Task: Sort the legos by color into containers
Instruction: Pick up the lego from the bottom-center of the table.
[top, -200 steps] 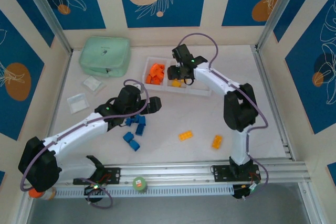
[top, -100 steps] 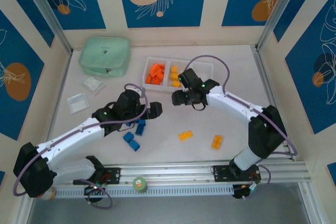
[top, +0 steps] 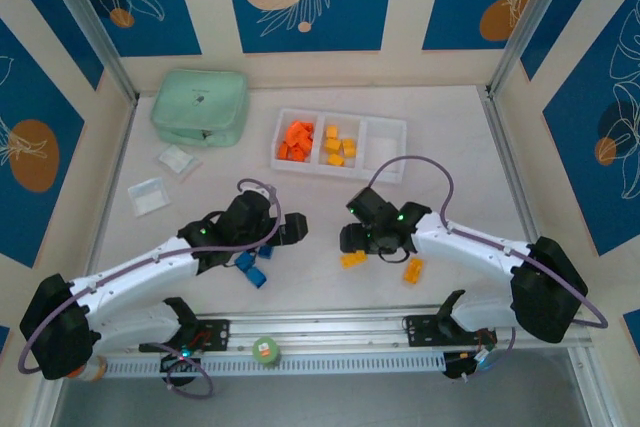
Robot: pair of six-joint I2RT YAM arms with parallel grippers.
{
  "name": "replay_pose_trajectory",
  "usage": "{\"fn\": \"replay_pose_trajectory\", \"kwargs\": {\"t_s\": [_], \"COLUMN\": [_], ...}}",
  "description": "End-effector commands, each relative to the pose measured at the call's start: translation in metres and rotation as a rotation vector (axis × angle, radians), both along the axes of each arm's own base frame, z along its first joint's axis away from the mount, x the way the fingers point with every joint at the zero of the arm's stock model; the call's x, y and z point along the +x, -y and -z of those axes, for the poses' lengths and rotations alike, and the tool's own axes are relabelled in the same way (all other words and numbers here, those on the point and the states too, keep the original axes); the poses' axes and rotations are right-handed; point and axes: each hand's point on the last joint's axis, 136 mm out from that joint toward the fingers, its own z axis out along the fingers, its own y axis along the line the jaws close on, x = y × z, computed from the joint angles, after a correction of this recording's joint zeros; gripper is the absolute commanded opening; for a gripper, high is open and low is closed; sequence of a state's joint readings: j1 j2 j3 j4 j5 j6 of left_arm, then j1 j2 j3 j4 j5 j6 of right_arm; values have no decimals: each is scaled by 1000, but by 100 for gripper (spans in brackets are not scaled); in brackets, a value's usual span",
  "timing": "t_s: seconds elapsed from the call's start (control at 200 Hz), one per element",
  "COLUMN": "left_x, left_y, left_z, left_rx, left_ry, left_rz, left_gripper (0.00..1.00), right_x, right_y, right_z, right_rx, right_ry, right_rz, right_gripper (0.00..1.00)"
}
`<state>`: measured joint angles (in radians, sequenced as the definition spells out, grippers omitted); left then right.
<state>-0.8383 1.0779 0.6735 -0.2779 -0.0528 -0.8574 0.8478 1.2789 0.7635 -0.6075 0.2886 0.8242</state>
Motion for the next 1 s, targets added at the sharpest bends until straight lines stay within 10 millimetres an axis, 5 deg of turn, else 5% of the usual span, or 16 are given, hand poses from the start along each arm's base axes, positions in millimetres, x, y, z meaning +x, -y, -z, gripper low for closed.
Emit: {"fn": "replay_pose_trajectory", "kwargs": {"t_s": [0.0, 0.265, 0.995], "left_x": [-1, 0, 2], "left_y": [-1, 2, -7], "left_z": [-2, -2, -3], "left_rx": [-14, -22, -2], "left_ry": [12, 13, 36], "left_rz": [-17, -17, -50], "left_gripper": [99, 99, 99], "right_x": [-16, -29, 20], "right_y": [5, -8, -50], "right_z": [9, 33, 35], "right_rx": [-8, -23, -49], "right_ry": [-23, -51, 52], "right_rz": [90, 79, 19], "right_gripper": [69, 69, 68]}}
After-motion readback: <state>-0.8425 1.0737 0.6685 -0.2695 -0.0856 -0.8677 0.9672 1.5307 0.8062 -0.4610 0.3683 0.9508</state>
